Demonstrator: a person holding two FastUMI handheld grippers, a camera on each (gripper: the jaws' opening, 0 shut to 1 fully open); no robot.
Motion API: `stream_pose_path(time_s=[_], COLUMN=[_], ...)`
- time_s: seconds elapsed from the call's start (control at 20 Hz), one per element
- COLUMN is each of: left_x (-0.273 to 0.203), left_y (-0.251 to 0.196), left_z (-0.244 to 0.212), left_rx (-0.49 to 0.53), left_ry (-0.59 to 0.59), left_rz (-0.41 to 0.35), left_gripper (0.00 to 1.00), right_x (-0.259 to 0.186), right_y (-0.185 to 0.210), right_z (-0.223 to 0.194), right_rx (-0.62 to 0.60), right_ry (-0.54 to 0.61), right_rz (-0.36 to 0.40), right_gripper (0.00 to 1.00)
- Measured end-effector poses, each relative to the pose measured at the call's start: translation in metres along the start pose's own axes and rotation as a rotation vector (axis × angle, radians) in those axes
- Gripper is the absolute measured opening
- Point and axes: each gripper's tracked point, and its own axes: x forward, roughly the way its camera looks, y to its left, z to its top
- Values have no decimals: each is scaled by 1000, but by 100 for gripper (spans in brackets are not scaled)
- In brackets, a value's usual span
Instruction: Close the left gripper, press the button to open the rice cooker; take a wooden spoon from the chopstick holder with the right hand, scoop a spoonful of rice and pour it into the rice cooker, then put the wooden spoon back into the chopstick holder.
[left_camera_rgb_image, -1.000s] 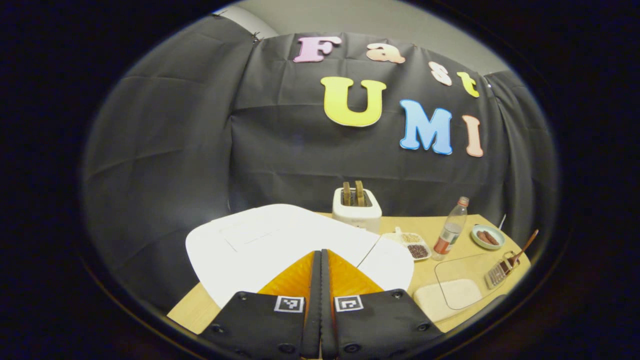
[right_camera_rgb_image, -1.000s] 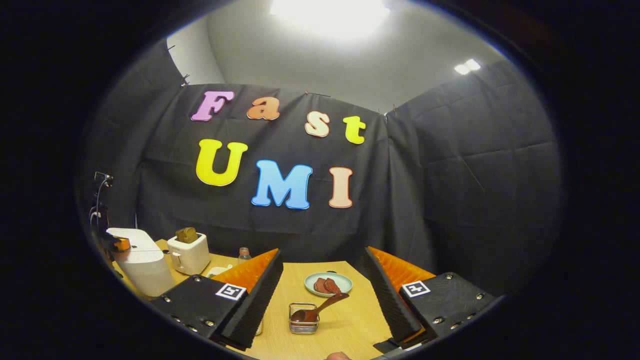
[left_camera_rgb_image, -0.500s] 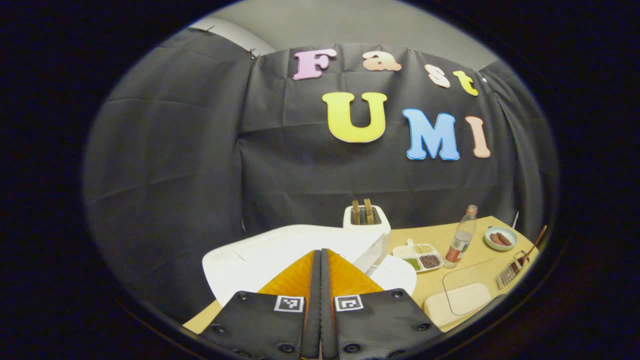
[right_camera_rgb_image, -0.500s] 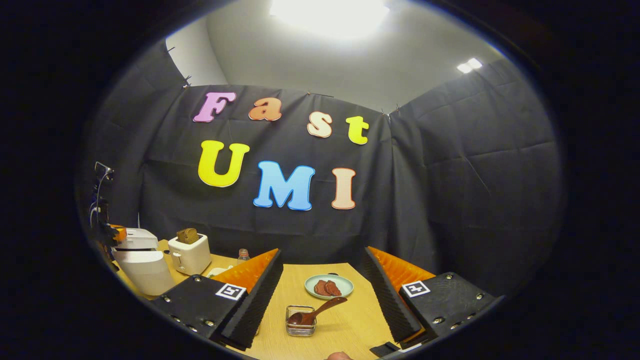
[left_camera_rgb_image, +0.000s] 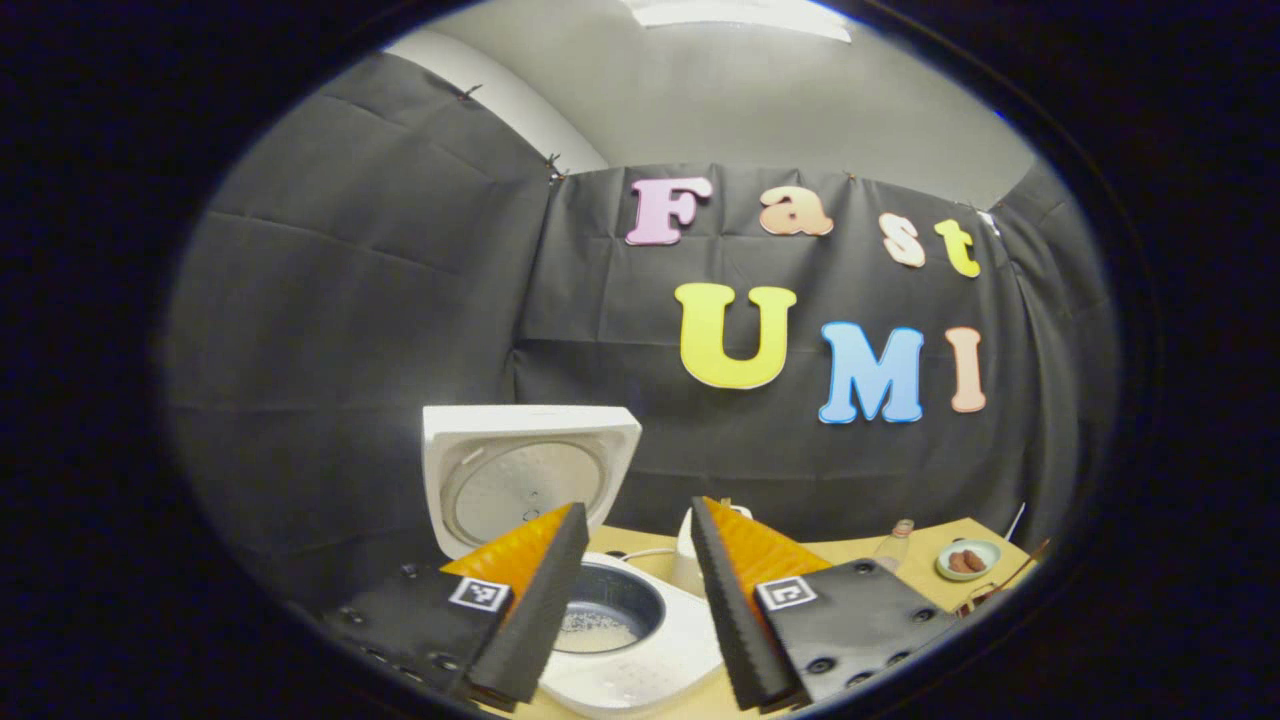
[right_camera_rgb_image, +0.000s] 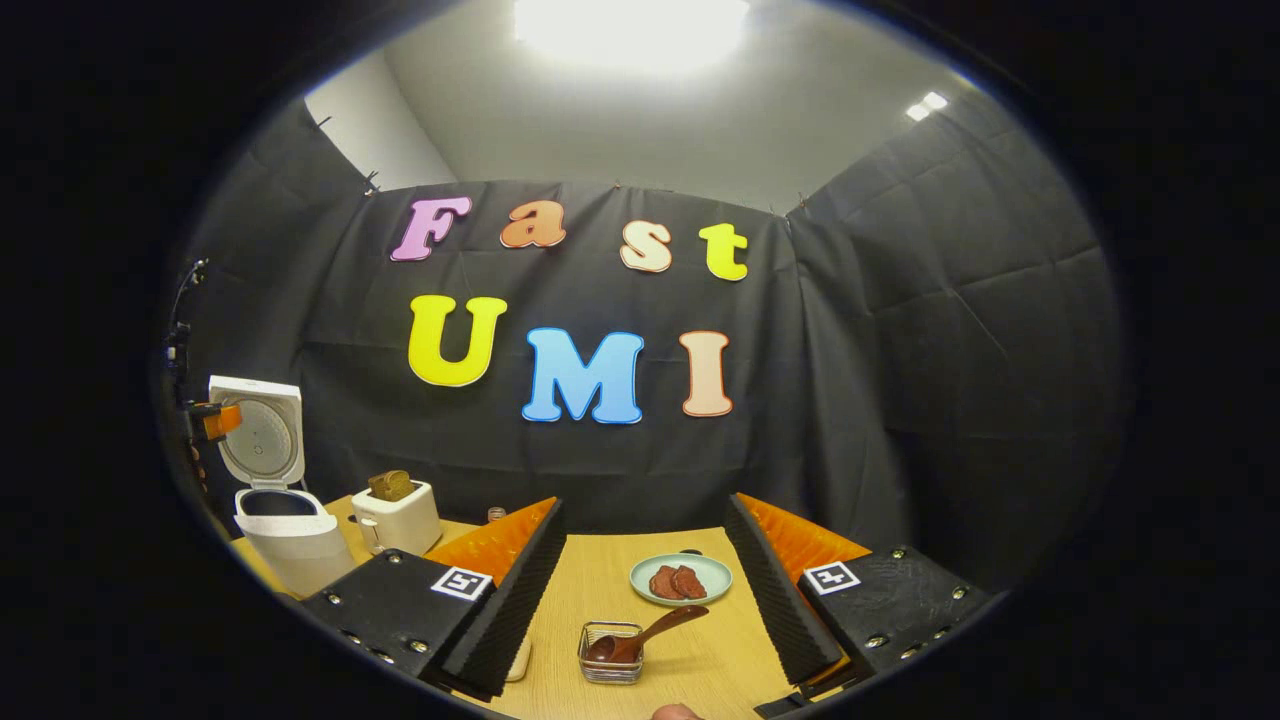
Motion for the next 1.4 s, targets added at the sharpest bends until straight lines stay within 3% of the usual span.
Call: stream_pose_path(time_s=[0.1,0.15,0.55,0.85,1.25,1.35,1.4], left_x=[-19,-27,-88,-115,-137,-140,-140], left_y=[-15,-22,-73,-89,-84,-79,-77], left_z=[17,23,69,62,63,62,62], left_rx=[-26,-27,57,91,142,153,154], left_ry=[-36,-51,-133,-105,-93,-88,-88], left_rz=[-10,-10,-42,-23,29,48,53], left_gripper=[91,93,95,95,95,95,95], right_x=[11,17,65,84,99,102,103], right_y=[-4,-6,-34,-37,-19,-13,-11], right_z=[-11,-16,-102,-166,-229,-240,-245], right_rx=[22,33,152,272,309,297,291], right_ry=[12,16,183,320,458,491,507], right_rz=[18,31,48,37,66,78,79], right_gripper=[97,98,98,98,97,88,76])
